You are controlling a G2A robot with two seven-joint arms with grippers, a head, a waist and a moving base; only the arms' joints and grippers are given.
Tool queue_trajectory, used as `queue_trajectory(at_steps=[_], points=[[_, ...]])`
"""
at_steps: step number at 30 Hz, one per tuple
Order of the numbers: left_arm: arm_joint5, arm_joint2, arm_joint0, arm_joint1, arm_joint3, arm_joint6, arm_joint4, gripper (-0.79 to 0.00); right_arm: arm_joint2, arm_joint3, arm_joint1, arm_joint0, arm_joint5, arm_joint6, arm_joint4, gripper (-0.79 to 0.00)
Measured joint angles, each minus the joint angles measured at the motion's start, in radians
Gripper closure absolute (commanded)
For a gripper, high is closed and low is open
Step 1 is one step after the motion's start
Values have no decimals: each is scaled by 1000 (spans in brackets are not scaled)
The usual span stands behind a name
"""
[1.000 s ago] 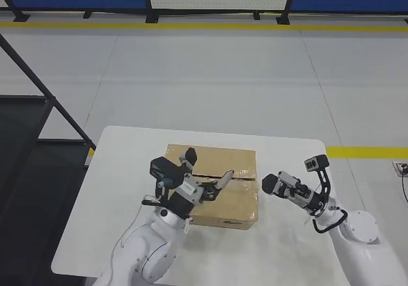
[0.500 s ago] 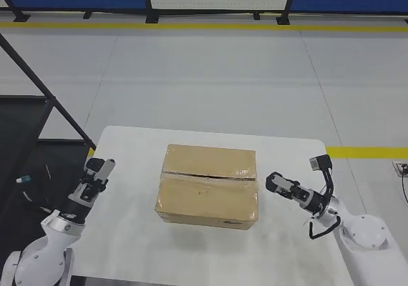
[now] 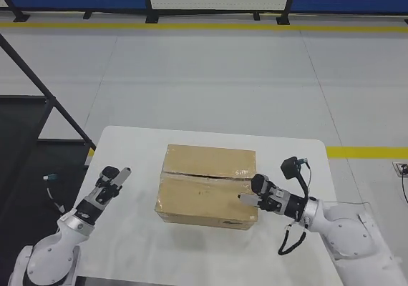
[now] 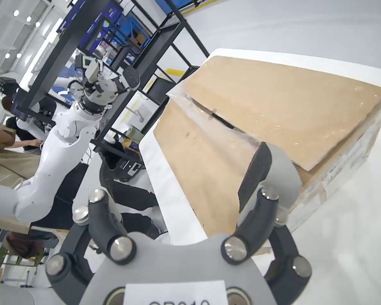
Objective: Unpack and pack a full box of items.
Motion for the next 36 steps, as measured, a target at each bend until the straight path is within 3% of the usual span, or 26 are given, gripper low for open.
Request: queue_trajectory(at_steps=[10,21,27,36], points=[[5,46,-21,3,38,18,25,-785,-37,8,-6,38,51,-60,-57,-785],[-4,63,-24,9,58,27,18,-785,-192,254,-35,287,54,-3,-71,-785],[-6,57,-22,12,69,43,6,-785,-253,385,-44,393,-71,177,64,-785],[-2,72,-37,16,80,36,4,-785,-240,362,-26,372,-251,316,236,-785]])
